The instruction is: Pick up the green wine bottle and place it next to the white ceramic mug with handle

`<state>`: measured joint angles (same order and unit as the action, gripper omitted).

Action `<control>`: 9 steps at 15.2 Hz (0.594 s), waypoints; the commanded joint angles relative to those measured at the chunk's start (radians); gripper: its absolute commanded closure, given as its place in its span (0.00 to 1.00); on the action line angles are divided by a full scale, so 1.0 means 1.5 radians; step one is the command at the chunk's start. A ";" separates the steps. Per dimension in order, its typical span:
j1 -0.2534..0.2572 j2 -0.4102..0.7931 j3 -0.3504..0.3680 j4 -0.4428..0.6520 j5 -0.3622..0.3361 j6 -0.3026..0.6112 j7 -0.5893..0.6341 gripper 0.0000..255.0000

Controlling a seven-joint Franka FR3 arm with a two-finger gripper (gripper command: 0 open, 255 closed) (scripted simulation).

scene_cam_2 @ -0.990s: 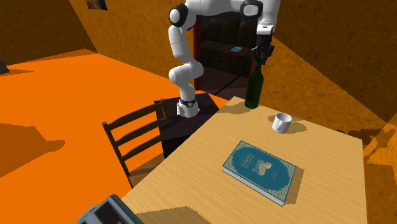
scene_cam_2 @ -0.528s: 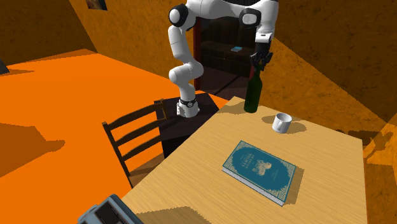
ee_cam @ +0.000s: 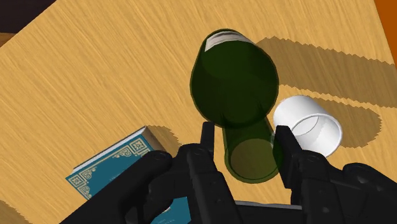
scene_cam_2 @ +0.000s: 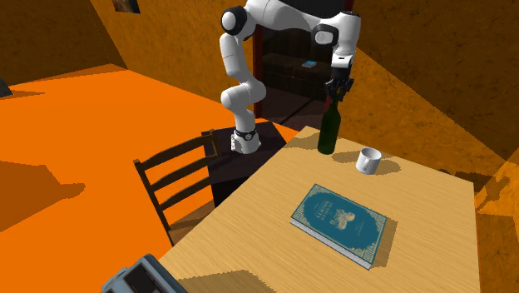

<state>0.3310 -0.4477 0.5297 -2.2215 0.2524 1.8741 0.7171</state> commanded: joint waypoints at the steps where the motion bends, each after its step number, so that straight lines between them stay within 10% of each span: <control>1: 0.001 0.000 0.003 -0.016 0.002 0.017 0.000 1.00; 9: 0.003 0.014 0.018 -0.077 0.008 0.091 -0.002 1.00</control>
<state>0.3367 -0.4310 0.5550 -2.3269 0.2645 1.9961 0.7159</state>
